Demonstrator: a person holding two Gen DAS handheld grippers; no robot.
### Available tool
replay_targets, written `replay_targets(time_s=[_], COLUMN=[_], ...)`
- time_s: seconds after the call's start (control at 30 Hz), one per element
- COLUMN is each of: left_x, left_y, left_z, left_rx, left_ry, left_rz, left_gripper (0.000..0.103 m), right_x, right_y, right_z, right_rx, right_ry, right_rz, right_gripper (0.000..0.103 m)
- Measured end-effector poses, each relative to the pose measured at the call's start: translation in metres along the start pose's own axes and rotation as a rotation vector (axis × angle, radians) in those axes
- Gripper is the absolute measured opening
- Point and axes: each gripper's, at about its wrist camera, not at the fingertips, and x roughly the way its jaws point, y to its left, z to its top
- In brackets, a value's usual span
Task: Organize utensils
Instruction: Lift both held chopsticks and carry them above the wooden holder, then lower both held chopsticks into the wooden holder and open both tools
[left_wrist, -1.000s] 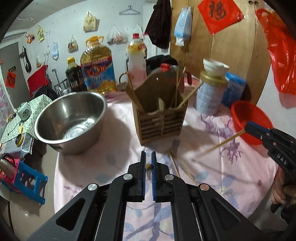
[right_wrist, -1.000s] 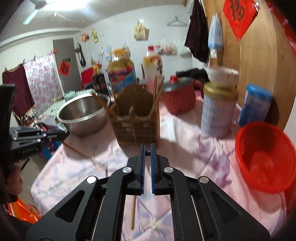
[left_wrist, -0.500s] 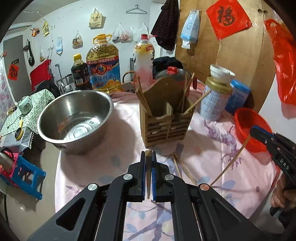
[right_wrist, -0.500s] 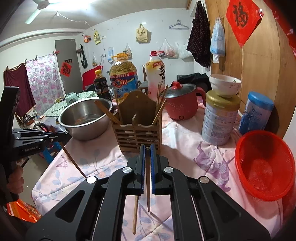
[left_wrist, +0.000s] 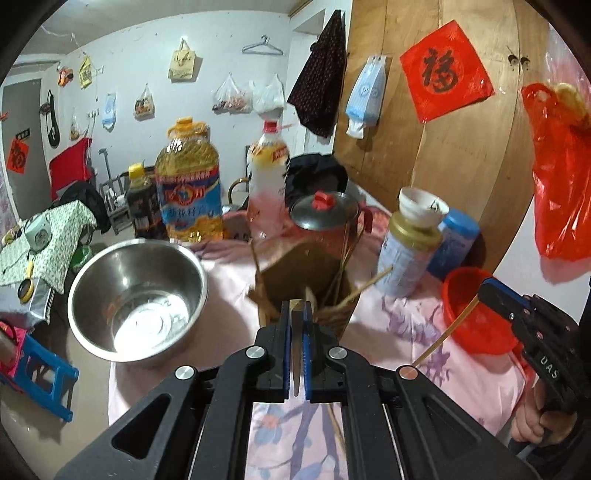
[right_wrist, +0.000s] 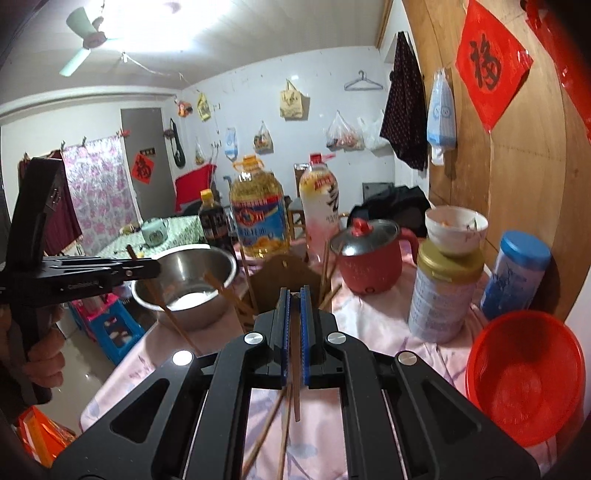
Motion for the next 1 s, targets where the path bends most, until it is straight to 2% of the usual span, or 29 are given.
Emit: replay_targets(time_s=[0.4, 0.67, 0.83, 1.0], left_x=[0.01, 0.033, 0.059, 0.093], left_y=[-0.015, -0.009, 0.003, 0.021], left_z=[0.053, 0.077, 0.087, 0.083], left_rx=[0.033, 0.044, 0.025, -0.011], left_ry=[-0.08, -0.102, -0.087, -0.022], left_rz=[-0.007, -0.005, -0.009, -0.007], left_gripper=[0.006, 0.006, 0.006, 0.006], right_x=[0.008, 0.041, 0.072, 0.108], right_y=[0.006, 0.004, -0.001, -0.003], right_z=[0.048, 0.068, 0.08, 0.076], right_rx=[-0.035, -0.039, -0.034, -0.027], right_ry=[-0.089, -0.103, -0.1, -0.059], right_rz=[0.031, 0.04, 0.046, 0.057], right_gripper=[0.006, 0.006, 0.006, 0.006])
